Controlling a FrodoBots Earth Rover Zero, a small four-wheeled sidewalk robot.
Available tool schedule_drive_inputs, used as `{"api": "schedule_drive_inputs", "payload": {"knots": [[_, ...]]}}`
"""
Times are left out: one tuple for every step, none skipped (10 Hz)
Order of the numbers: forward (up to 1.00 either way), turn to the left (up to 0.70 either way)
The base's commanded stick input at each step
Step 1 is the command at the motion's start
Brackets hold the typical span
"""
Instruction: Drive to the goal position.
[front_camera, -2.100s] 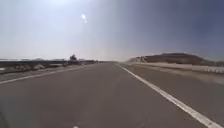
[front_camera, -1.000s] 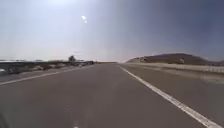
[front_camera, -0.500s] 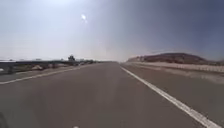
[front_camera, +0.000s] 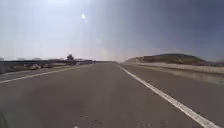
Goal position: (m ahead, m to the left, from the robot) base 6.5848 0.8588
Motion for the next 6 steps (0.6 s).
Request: {"api": "schedule_drive_inputs", "payload": {"knots": [[1.00, 0.00], [1.00, 0.00], [1.00, 0.00], [1.00, 0.00], [1.00, 0.00], [1.00, 0.00]]}}
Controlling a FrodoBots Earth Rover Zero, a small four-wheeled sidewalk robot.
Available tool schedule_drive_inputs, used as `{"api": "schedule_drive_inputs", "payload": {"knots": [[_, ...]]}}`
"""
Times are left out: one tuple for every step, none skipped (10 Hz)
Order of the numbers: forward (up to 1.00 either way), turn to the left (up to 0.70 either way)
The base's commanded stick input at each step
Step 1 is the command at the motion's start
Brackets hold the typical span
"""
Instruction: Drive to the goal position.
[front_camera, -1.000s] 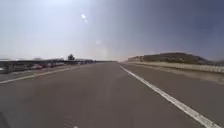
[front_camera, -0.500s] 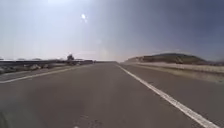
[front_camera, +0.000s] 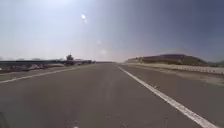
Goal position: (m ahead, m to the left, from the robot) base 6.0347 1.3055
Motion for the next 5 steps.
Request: {"api": "schedule_drive_inputs", "payload": {"knots": [[1.00, 0.00], [1.00, 0.00], [1.00, 0.00], [1.00, 0.00], [1.00, 0.00]]}}
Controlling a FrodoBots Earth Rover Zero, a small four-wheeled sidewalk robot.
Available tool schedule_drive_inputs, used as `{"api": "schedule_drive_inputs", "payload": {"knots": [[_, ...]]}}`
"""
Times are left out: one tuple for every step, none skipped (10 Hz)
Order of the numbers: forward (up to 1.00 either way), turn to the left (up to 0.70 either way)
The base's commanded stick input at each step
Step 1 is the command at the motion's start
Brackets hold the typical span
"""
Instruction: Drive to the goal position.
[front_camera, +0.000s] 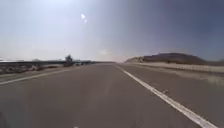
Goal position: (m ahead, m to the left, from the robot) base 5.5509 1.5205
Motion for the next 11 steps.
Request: {"api": "schedule_drive_inputs", "payload": {"knots": [[1.00, 0.00], [1.00, 0.00], [1.00, 0.00], [1.00, 0.00], [1.00, 0.00], [1.00, 0.00], [1.00, 0.00], [1.00, 0.00], [1.00, 0.00], [1.00, 0.00], [1.00, 0.00]]}}
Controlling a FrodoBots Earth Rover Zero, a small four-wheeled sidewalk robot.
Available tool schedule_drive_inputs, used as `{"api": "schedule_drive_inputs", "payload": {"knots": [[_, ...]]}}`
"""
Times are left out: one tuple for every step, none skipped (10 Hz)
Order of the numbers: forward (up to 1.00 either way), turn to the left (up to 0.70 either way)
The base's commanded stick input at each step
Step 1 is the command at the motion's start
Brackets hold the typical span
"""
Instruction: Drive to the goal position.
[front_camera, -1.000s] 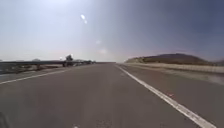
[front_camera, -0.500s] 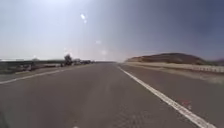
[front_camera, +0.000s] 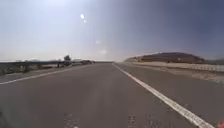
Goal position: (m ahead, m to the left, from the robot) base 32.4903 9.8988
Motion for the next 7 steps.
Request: {"api": "schedule_drive_inputs", "payload": {"knots": [[1.00, 0.00], [1.00, 0.00], [1.00, 0.00], [1.00, 0.00], [1.00, 0.00], [1.00, 0.00], [1.00, 0.00]]}}
